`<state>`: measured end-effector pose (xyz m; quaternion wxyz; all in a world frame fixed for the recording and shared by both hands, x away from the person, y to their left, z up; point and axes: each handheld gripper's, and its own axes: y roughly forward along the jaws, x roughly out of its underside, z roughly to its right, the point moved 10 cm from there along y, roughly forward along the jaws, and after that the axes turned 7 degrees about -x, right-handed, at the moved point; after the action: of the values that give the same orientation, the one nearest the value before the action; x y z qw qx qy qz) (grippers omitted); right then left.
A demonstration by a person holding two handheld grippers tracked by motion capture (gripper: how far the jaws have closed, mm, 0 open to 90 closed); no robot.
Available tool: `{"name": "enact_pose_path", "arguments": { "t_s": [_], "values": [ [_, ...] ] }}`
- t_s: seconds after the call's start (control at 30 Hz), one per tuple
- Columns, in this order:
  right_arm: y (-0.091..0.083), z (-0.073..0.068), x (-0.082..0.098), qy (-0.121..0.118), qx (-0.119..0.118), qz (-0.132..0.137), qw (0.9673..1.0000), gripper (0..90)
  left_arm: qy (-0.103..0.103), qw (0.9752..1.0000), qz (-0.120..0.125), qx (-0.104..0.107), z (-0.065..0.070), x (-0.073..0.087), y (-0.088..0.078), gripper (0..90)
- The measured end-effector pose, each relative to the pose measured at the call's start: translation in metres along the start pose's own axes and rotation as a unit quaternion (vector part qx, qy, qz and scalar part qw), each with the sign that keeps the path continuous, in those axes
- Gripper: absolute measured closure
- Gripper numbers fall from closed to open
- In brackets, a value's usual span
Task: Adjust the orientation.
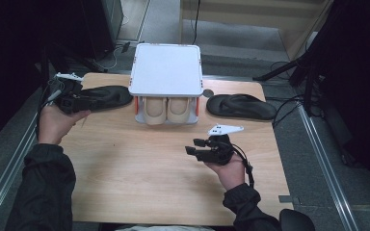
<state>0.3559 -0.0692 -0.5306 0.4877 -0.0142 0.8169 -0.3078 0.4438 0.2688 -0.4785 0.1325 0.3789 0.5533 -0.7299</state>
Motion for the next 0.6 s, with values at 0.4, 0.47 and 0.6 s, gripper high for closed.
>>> {"name": "enact_pose_path", "arguments": {
  "t_s": [0.4, 0.47, 0.6],
  "values": [
    [0.015, -0.01, 0.005, -0.008, -0.01, -0.017, 0.9998, 52.1, -0.028, 0.9992, -0.023, -0.019, -0.045, 0.026, 0.024, 90.0],
    [0.015, -0.01, 0.007, -0.007, -0.011, -0.021, 0.9997, 52.1, -0.028, 0.9989, -0.027, -0.028, -0.053, 0.029, 0.029, 90.0],
    [0.015, -0.01, 0.008, -0.002, -0.01, -0.022, 0.9997, 52.2, -0.031, 0.9981, -0.034, -0.041, -0.075, 0.032, 0.036, 90.0]
  ]
}}
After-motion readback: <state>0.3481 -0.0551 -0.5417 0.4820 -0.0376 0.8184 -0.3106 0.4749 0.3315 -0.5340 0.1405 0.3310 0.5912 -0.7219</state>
